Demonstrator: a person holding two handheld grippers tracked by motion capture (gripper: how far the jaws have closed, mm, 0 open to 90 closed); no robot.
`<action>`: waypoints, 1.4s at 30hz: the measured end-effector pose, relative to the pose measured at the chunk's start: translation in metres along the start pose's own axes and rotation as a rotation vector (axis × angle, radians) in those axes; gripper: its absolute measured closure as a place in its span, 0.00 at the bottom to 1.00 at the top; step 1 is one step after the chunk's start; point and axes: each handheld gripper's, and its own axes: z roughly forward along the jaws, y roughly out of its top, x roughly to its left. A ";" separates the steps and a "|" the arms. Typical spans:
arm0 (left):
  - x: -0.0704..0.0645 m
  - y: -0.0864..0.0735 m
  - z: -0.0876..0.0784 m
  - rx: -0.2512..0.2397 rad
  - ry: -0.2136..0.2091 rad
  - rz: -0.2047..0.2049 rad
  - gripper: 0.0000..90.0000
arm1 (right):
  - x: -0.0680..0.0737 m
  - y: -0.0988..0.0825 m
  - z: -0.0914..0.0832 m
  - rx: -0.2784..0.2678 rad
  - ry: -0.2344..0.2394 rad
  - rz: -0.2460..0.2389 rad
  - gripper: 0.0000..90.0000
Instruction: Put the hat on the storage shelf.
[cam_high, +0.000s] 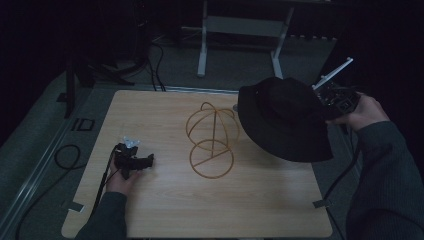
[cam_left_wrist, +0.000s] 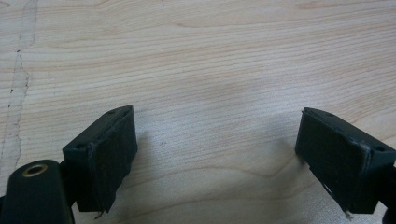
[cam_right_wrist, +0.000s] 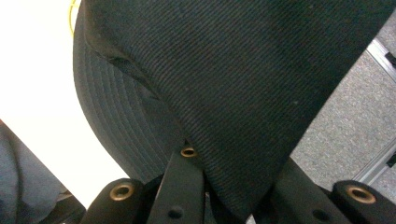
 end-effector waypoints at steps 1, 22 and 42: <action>0.000 0.000 0.000 0.000 0.000 0.000 0.14 | 0.000 0.000 -0.002 -0.002 0.000 -0.005 0.96; 0.000 0.000 0.000 0.000 0.000 0.000 0.14 | 0.009 0.007 -0.021 -0.058 0.044 -0.080 0.96; 0.000 0.000 0.000 0.000 0.000 0.000 0.14 | 0.023 0.024 -0.035 -0.171 0.117 -0.163 0.96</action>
